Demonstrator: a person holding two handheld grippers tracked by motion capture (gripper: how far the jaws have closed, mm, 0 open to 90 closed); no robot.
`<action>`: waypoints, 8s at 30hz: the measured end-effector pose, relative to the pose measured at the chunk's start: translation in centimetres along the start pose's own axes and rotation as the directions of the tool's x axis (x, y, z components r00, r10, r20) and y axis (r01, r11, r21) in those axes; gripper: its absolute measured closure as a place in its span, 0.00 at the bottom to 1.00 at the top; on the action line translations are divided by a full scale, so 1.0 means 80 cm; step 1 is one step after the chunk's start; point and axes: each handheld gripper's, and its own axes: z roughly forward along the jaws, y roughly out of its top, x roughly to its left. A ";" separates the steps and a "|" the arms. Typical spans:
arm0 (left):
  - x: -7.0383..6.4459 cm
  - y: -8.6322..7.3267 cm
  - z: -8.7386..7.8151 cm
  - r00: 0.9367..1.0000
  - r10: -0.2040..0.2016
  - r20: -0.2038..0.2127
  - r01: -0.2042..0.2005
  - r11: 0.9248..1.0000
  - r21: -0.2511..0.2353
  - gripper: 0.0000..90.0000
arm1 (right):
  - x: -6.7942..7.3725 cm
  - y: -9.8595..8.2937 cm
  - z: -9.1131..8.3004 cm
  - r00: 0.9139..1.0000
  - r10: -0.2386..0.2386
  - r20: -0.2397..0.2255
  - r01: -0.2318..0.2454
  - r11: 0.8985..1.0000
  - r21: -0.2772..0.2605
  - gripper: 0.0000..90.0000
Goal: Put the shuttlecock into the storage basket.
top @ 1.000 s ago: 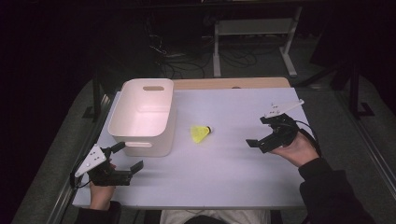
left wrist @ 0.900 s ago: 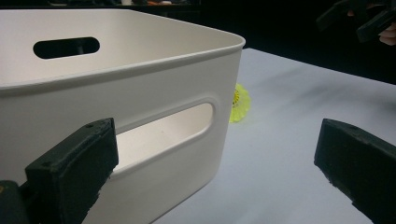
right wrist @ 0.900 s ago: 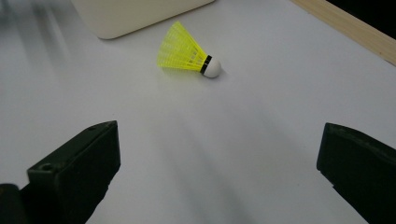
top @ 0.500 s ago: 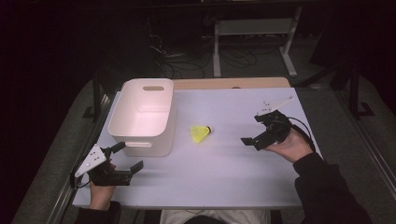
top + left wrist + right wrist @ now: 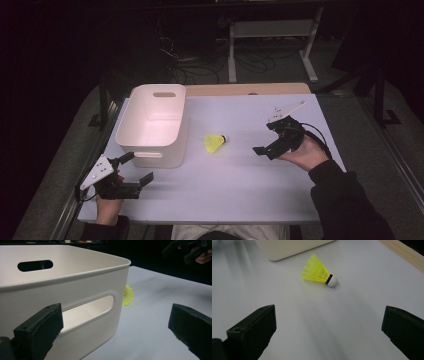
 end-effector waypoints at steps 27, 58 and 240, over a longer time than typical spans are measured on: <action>0.000 0.000 -0.001 1.000 0.000 -0.001 0.000 1.000 -0.002 0.00 | 0.003 0.018 0.032 0.996 -0.056 -0.069 0.057 0.998 0.022 0.00; 0.000 0.000 -0.001 1.000 0.000 0.002 0.000 1.000 -0.005 0.00 | 0.007 0.030 0.074 0.992 -0.060 -0.112 0.064 0.997 0.035 0.00; -0.001 0.000 -0.003 1.000 -0.003 0.015 0.003 1.000 -0.012 0.00 | -0.036 0.088 0.227 0.995 -0.020 -0.099 0.035 0.986 0.161 0.99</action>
